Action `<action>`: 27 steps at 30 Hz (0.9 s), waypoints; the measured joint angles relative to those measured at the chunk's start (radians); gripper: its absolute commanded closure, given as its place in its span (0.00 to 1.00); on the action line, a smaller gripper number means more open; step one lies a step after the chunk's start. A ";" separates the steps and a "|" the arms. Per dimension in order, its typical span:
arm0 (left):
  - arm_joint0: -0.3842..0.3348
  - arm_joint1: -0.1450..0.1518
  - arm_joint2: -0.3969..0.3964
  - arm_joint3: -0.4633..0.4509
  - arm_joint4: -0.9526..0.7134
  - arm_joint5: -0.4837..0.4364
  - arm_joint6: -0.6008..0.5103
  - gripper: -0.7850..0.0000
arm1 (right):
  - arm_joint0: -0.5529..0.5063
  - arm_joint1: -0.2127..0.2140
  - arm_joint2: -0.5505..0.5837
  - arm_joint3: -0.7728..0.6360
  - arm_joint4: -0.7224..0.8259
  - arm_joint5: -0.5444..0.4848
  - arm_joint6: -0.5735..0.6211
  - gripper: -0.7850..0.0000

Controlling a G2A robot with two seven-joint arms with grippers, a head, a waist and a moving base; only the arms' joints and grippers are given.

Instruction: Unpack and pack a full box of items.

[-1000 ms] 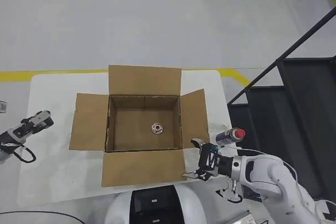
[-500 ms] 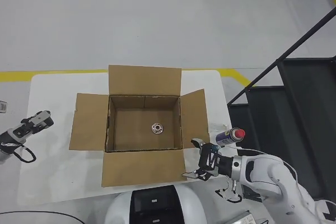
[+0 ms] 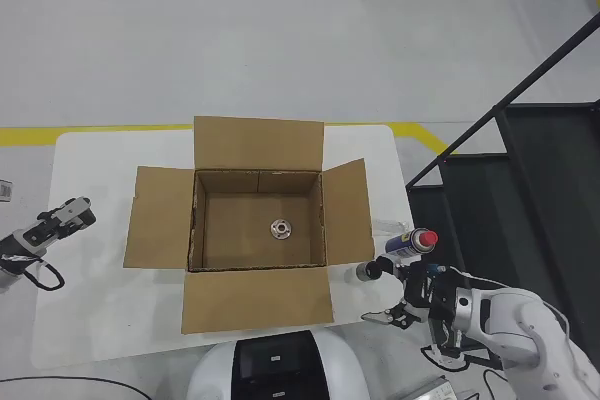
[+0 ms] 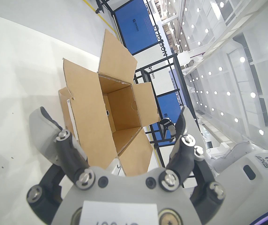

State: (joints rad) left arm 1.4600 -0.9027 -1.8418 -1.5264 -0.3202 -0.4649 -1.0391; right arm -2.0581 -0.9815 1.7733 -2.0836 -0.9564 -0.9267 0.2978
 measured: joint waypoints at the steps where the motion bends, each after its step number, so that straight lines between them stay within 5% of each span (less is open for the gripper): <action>1: 0.000 0.000 0.000 0.000 0.000 0.000 0.000 0.00 | -0.007 -0.001 0.000 0.015 -0.009 0.011 -0.004 0.00; 17: 0.000 0.000 0.000 0.000 0.000 0.000 0.000 0.00 | 0.181 -0.029 -0.228 0.294 -0.288 0.365 -0.135 0.00; 27: 0.000 0.000 0.000 0.000 0.000 0.000 0.000 0.00 | 0.260 -0.038 -0.315 0.407 -0.346 0.405 -0.121 0.00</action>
State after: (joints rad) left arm 1.4600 -0.9027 -1.8418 -1.5264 -0.3202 -0.4649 -1.0391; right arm -1.7984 -1.0198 1.4580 -1.6764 -1.3023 -0.5216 0.1771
